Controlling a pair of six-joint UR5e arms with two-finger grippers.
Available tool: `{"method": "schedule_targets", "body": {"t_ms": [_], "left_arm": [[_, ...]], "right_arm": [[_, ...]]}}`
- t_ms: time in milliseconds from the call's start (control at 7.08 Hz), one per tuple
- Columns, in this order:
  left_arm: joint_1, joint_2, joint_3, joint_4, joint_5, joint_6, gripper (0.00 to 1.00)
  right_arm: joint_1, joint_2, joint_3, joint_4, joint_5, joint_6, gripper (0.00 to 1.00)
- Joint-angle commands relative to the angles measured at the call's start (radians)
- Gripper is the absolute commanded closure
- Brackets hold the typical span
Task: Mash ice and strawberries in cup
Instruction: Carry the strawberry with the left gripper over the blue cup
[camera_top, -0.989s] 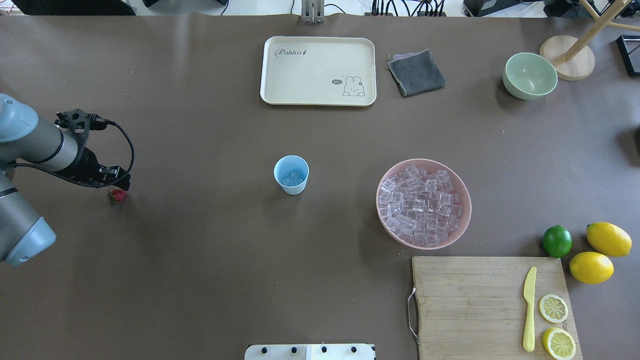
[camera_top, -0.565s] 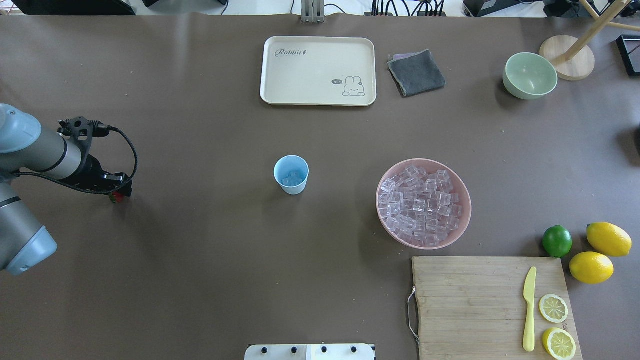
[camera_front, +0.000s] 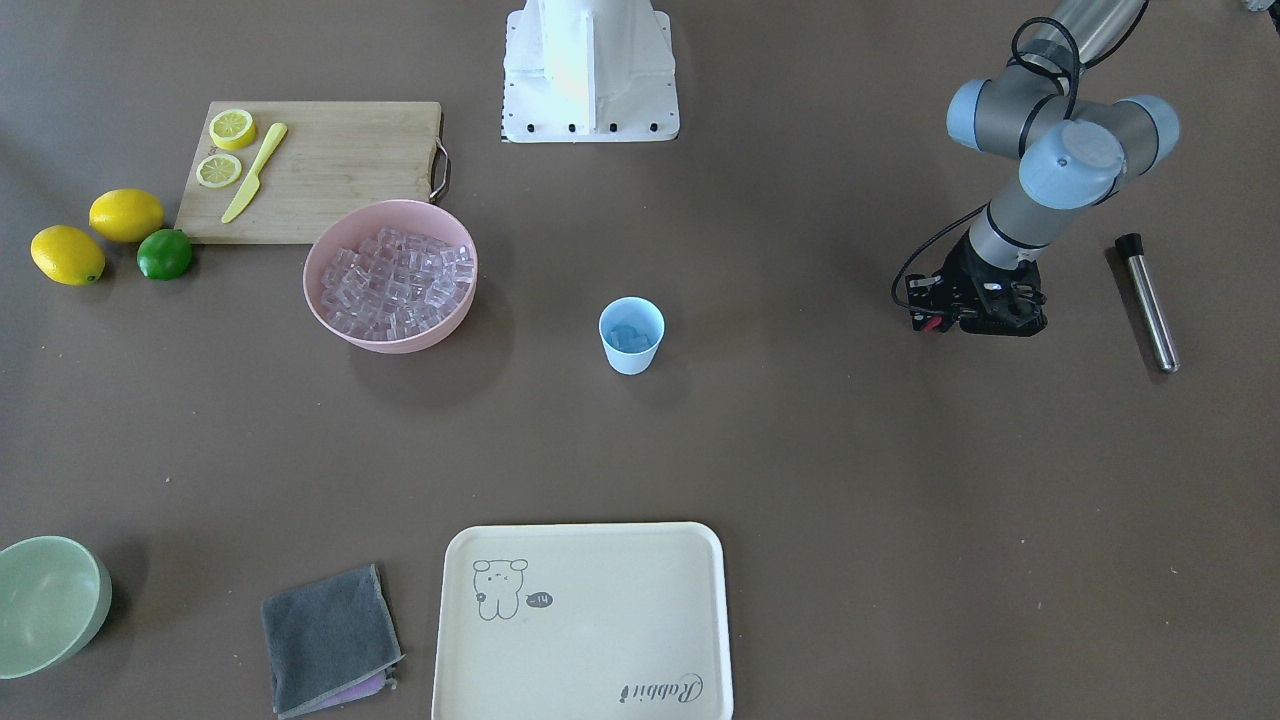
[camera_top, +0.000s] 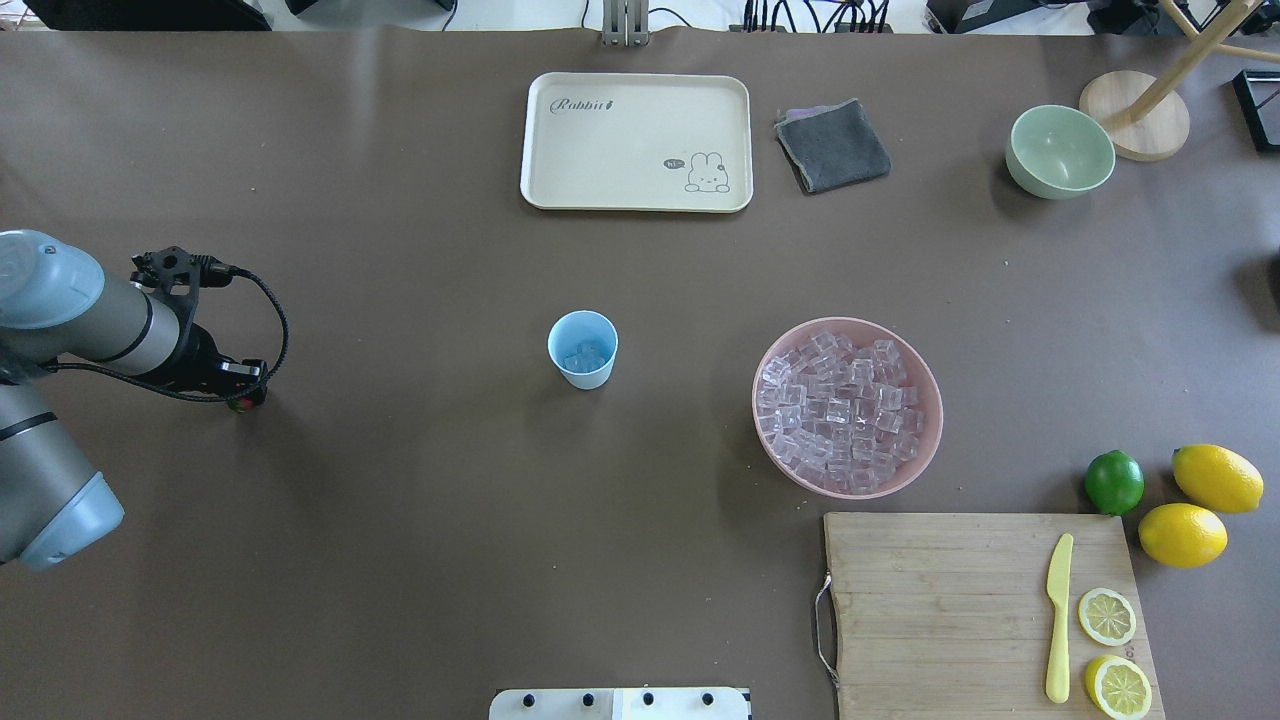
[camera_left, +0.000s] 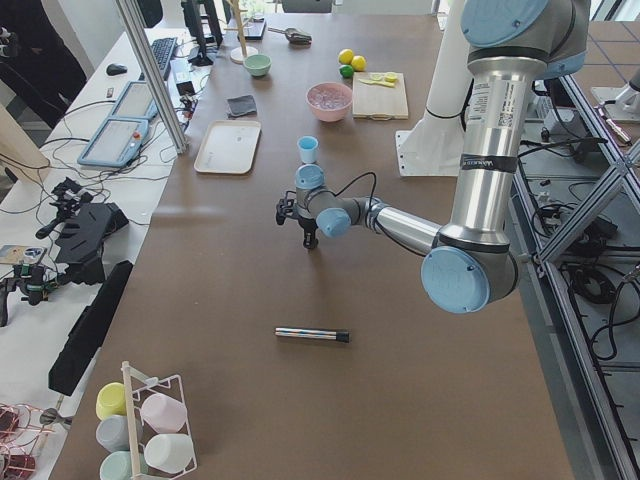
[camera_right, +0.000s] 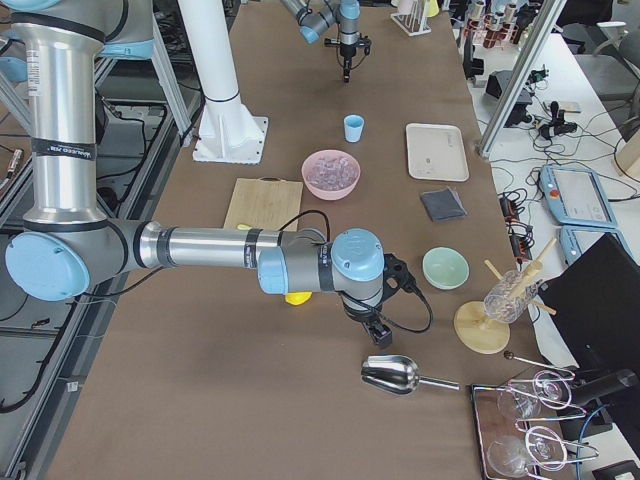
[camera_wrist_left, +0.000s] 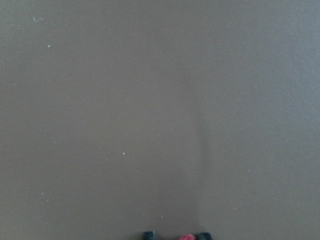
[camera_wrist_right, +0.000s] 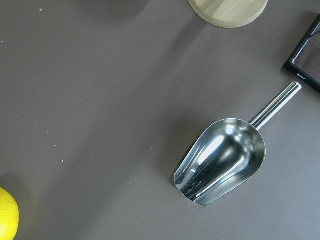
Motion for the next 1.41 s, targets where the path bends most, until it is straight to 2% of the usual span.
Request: {"method": "schedule_targets", "body": {"t_ms": [0,141,283,565,707,989,1272], "left_arm": [[-0.004,-0.229,-0.071,0.353,-0.009,-0.027,0.88],[-0.002,-0.367,-0.094,0.556,-0.009,-0.066,0.88],[0.001,-0.39,-0.117,0.575,-0.014,-0.129,0.88],[0.079,-0.541,-0.062,0.569,0.006,-0.355,0.88],[0.121,-0.618,0.011,0.563,0.073,-0.419,0.88],[0.142,-0.787,0.196,0.543,0.107,-0.552,0.88],[0.142,-0.815,0.248,0.502,0.107,-0.593,0.87]], "right_arm": [[0.0,-0.001,-0.002,0.0,-0.001,0.0,0.0],[0.0,-0.004,-0.002,0.0,-0.001,0.0,0.0],[0.002,-0.004,0.0,0.0,-0.001,0.0,0.0],[0.008,-0.012,0.006,0.001,0.001,0.0,0.0],[0.011,-0.014,0.008,0.001,0.001,0.0,0.0],[0.023,-0.012,0.011,0.0,0.001,-0.029,0.0],[0.031,-0.015,0.011,0.0,0.001,-0.034,0.0]]}}
